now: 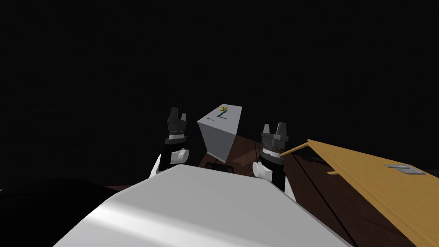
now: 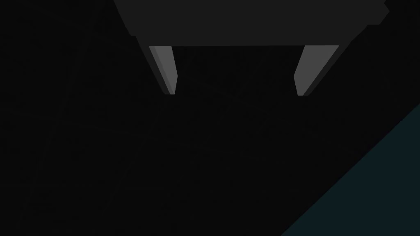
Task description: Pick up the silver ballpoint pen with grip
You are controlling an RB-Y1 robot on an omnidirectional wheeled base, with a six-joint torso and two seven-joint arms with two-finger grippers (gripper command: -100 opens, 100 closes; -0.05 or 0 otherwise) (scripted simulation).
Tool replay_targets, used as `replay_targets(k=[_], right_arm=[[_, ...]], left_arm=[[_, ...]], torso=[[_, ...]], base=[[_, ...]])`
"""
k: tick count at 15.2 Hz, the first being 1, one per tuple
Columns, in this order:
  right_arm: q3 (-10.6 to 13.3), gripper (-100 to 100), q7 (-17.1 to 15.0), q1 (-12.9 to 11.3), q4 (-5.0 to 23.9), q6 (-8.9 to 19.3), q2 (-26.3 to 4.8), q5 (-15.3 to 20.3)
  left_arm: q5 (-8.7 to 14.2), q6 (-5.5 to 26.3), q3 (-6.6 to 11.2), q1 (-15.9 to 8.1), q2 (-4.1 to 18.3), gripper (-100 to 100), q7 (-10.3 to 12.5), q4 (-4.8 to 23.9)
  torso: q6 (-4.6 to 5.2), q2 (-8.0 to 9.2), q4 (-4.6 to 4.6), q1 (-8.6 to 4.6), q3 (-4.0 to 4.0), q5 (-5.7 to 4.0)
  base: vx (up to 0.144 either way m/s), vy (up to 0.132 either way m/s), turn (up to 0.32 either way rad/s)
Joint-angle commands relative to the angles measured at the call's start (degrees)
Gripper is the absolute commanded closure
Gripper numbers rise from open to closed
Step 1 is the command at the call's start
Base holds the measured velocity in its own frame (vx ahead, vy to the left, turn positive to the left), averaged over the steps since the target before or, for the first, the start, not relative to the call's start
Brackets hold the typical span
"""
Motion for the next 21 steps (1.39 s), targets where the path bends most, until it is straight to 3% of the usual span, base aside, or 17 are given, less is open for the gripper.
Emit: replay_targets(k=[1, 3, 6, 7, 8, 9, 10, 11, 12, 14, 16, 17, 18, 19, 21], right_arm=[[0.00, 0, 0.00, 0.00, 0.00, 0.00, 0.00, 0.00], [0.00, 0, 0.00, 0.00, 0.00, 0.00, 0.00, 0.00], [0.00, 0, 0.00, 0.00, 0.00, 0.00, 0.00, 0.00], [0.00, 0, 0.00, 0.00, 0.00, 0.00, 0.00, 0.00], [0.00, 0, 0.00, 0.00, 0.00, 0.00, 0.00, 0.00], [0.00, 0, 0.00, 0.00, 0.00, 0.00, 0.00, 0.00], [0.00, 0, 0.00, 0.00, 0.00, 0.00, 0.00, 0.00], [0.00, 0, 0.00, 0.00, 0.00, 0.00, 0.00, 0.00], [0.00, 0, 0.00, 0.00, 0.00, 0.00, 0.00, 0.00], [0.00, 0, 0.00, 0.00, 0.00, 0.00, 0.00, 0.00], [0.00, 0, 0.00, 0.00, 0.00, 0.00, 0.00, 0.00], [0.00, 0, 0.00, 0.00, 0.00, 0.00, 0.00, 0.00], [0.00, 0, 0.00, 0.00, 0.00, 0.00, 0.00, 0.00], [0.00, 0, 0.00, 0.00, 0.00, 0.00, 0.00, 0.00], [0.00, 0, 0.00, 0.00, 0.00, 0.00, 0.00, 0.00]], left_arm=[[0.18, 0.85, -0.04, -0.81, 2.30, -100, 0.19, 0.59], [0.37, 1.73, -0.08, -1.64, 3.82, -100, 0.38, 1.19], [1.27, 5.89, -0.25, -5.71, 7.92, -100, 1.32, 4.05], [1.27, 6.00, -0.25, -5.71, 7.92, -100, 1.32, 4.05], [1.67, 7.91, -0.32, -7.54, 9.06, -100, 1.73, 5.32], [1.67, 7.94, -0.32, -7.54, 9.06, -100, 1.73, 5.32], [2.12, 9.82, -0.41, -9.58, 10.09, -100, 2.20, 6.74], [2.12, 10.12, -0.41, -9.58, 10.09, -100, 2.20, 6.74], [2.61, 12.02, -0.50, -11.73, 11.02, -100, 2.71, 8.28], [3.14, 13.86, -0.59, -13.31, 11.84, -100, 3.26, 9.95], [3.14, 15.14, -0.59, -14.21, 11.84, -100, 3.26, 9.95], [3.70, 17.25, -0.69, -16.52, 12.57, -100, 3.85, 11.73], [3.70, 17.97, -0.69, -16.78, 12.57, -100, 3.85, 11.73], [4.29, 19.51, -0.79, -18.58, 13.21, -100, 4.46, 13.60], [4.29, 20.99, -0.79, -19.49, 13.21, -100, 4.46, 13.60]], torso=[[0.00, 0.00, 0.00, 0.00, 0.00, 0.00], [0.01, -0.02, 0.00, 0.06, -0.01, 0.01], [0.02, -0.06, -0.01, 0.12, -0.03, 0.02], [0.02, -0.08, -0.02, 0.16, -0.05, 0.03], [0.01, -0.08, -0.02, 0.17, -0.05, 0.04], [0.01, -0.08, -0.02, 0.18, -0.05, 0.04], [0.00, -0.07, -0.02, 0.16, -0.04, 0.04], [0.02, -0.08, -0.02, 0.17, -0.05, 0.04], [0.01, -0.07, -0.02, 0.15, -0.04, 0.04], [0.01, -0.07, -0.01, 0.15, -0.04, 0.03], [0.01, -0.07, -0.02, 0.17, -0.04, 0.04], [0.00, -0.06, -0.01, 0.14, -0.03, 0.03], [0.01, -0.06, -0.01, 0.14, -0.04, 0.03], [0.01, -0.07, -0.02, 0.14, -0.04, 0.03], [0.02, -0.09, -0.02, 0.16, -0.05, 0.04]], base=[[0.000, 0.000, 0.000], [0.006, 0.014, -0.017], [0.008, 0.027, -0.031], [0.011, 0.038, -0.032], [0.010, 0.037, -0.026], [0.008, 0.031, -0.022], [0.007, 0.033, -0.022], [0.006, 0.030, -0.024], [0.006, 0.028, -0.027], [0.006, 0.034, -0.031], [0.002, 0.031, -0.022], [0.004, 0.029, -0.020], [0.007, 0.033, -0.027], [0.009, 0.039, -0.040], [0.008, 0.032, -0.025]])
